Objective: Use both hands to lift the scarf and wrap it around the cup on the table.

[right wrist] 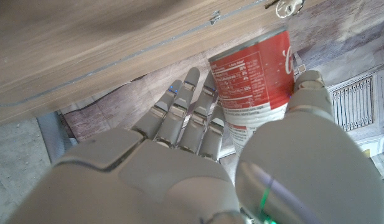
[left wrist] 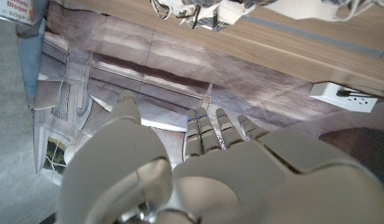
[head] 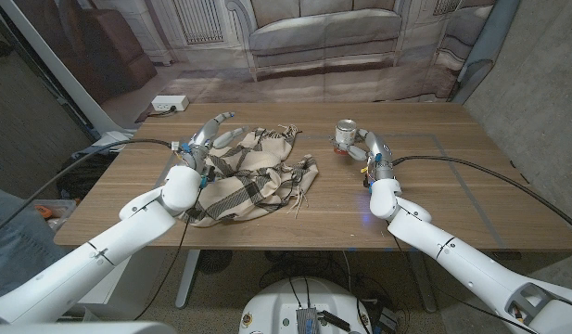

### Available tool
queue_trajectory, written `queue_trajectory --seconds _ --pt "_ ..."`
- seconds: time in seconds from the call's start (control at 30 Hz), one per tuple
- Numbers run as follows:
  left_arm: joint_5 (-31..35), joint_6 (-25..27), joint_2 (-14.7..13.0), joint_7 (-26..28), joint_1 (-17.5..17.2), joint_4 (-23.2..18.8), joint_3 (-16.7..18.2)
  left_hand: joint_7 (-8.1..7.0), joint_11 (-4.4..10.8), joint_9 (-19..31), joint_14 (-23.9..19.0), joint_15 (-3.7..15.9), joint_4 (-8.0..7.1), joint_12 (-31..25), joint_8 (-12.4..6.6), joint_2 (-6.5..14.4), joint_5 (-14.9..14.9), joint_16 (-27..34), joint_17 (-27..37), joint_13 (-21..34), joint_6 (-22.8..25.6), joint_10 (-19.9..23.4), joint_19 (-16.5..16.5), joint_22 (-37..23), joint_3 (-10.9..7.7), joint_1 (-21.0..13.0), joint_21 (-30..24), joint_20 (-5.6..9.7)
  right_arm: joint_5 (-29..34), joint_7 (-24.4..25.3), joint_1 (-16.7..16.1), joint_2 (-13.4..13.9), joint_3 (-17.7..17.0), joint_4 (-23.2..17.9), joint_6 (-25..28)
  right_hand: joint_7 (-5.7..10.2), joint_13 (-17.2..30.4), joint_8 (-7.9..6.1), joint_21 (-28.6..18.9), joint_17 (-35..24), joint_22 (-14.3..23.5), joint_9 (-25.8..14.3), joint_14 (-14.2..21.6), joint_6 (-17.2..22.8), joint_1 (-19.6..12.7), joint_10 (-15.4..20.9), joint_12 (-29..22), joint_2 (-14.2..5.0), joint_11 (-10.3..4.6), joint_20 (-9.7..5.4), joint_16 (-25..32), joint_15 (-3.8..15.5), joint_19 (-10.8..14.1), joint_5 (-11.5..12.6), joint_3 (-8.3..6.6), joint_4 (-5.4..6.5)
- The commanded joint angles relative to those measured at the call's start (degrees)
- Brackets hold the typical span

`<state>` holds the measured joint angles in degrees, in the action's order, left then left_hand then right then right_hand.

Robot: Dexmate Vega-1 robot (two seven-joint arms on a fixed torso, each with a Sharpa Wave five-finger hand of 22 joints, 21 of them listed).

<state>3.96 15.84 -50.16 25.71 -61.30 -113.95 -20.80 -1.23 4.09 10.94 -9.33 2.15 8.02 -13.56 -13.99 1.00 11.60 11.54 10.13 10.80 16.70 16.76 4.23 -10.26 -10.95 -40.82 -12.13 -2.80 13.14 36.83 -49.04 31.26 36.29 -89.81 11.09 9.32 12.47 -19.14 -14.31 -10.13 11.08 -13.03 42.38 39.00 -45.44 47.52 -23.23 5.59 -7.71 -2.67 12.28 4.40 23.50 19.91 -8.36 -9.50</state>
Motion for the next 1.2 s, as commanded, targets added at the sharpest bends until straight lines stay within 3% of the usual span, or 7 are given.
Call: queue_trajectory --seconds 0.03,0.47,0.8,0.87,0.93,1.0,1.2 --pt "11.3 13.6 -7.4 -5.5 1.4 -6.1 -2.2 0.20 0.43 0.2 -0.8 1.66 0.72 -0.3 -0.35 -0.6 0.5 -0.1 0.0 0.3 0.6 0.9 -0.1 -0.3 -0.29 -1.9 0.2 0.87 0.3 -0.1 -0.1 -0.3 -0.2 -1.0 0.5 -0.45 0.0 0.08 -0.1 -0.1 0.1 -0.1 0.4 0.5 -10.0 3.8 0.2 -10.25 -4.19 -4.90 -0.2 6.56 0.8 -0.3 -1.94 1.27" --pt "17.1 16.4 -15.4 -22.3 9.0 -7.2 -6.4 -1.08 1.75 0.3 -1.1 2.52 0.98 0.0 -0.04 -0.8 0.6 -0.3 0.0 0.4 0.8 1.4 -0.1 -0.3 -0.49 -3.6 0.2 1.59 -0.2 -0.3 0.3 -1.3 -0.2 -0.7 0.9 -0.55 -0.4 0.16 0.0 -0.1 0.1 0.0 0.6 1.1 -10.1 3.9 0.5 -10.37 -4.15 -4.90 -0.5 6.60 0.9 -0.9 -2.04 1.36" --pt "27.9 14.4 -16.8 -38.8 17.5 -6.4 -13.3 -2.25 2.10 0.3 1.2 3.31 0.65 1.0 0.92 -2.1 0.9 -1.1 0.1 0.5 -0.6 0.1 3.2 -0.4 0.20 -4.3 1.2 1.50 -0.9 -0.5 0.7 -2.2 -0.1 -0.2 1.1 -0.56 -0.6 0.37 0.0 -0.1 0.1 0.1 0.6 1.0 -10.2 3.9 0.7 -10.53 -4.16 -4.89 -0.6 6.36 1.0 -1.3 -2.12 1.44" --pt "29.5 13.1 -16.4 -41.6 18.8 -5.8 -14.2 -2.42 2.08 0.4 1.2 3.29 0.56 1.1 1.21 -2.3 1.0 -1.1 0.1 0.5 -1.1 -0.1 1.9 -0.4 0.34 -4.5 0.6 2.60 -1.0 -0.6 0.8 -2.3 0.0 -0.2 1.2 -0.58 -0.6 0.42 0.0 -0.1 0.1 0.1 0.6 1.0 -10.2 3.9 0.8 -10.57 -4.17 -4.88 -0.6 6.36 1.0 -1.3 -2.15 1.45" --pt "30.3 12.1 -15.9 -45.8 20.5 -5.3 -14.9 -2.45 2.16 0.5 -4.8 3.54 -0.32 1.2 1.75 -2.4 1.4 0.7 0.3 0.6 -1.6 0.2 -9.0 -0.6 0.93 -5.1 -3.3 4.17 -0.8 -0.7 1.0 -2.4 0.3 -0.2 1.4 -0.61 -0.6 0.44 0.0 -0.1 0.1 0.1 0.6 1.0 -10.2 3.9 0.8 -10.59 -4.18 -4.89 -0.7 6.34 1.0 -1.4 -2.17 1.44" --pt "31.1 10.6 -15.5 -48.4 21.6 -4.7 -15.3 -1.78 2.08 0.5 -7.3 3.14 -0.42 1.0 1.87 -2.4 1.5 1.0 0.4 0.6 -1.8 1.2 -14.9 -0.7 1.11 -5.9 -5.2 3.24 -0.7 -0.8 1.2 -2.5 0.4 -0.2 1.7 -0.61 -0.7 0.48 0.1 -0.1 0.1 0.1 0.6 1.0 -10.2 3.9 0.9 -10.61 -4.17 -4.89 -0.7 6.35 1.0 -1.5 -2.19 1.44" --pt "36.3 8.3 -14.9 -52.1 22.7 -4.3 -15.9 -2.03 2.30 0.5 -6.6 3.45 -0.42 1.1 1.90 -2.5 1.5 0.4 0.4 0.6 -1.9 1.3 -14.0 -0.6 1.24 -6.1 -4.7 3.14 -0.8 -0.9 1.7 -2.8 0.6 -0.1 2.2 -0.64 -0.8 0.59 0.1 -0.1 0.1 0.1 0.6 1.0 -10.3 3.8 1.1 -10.66 -4.18 -4.78 -0.8 6.19 1.1 -1.7 -2.24 1.46"
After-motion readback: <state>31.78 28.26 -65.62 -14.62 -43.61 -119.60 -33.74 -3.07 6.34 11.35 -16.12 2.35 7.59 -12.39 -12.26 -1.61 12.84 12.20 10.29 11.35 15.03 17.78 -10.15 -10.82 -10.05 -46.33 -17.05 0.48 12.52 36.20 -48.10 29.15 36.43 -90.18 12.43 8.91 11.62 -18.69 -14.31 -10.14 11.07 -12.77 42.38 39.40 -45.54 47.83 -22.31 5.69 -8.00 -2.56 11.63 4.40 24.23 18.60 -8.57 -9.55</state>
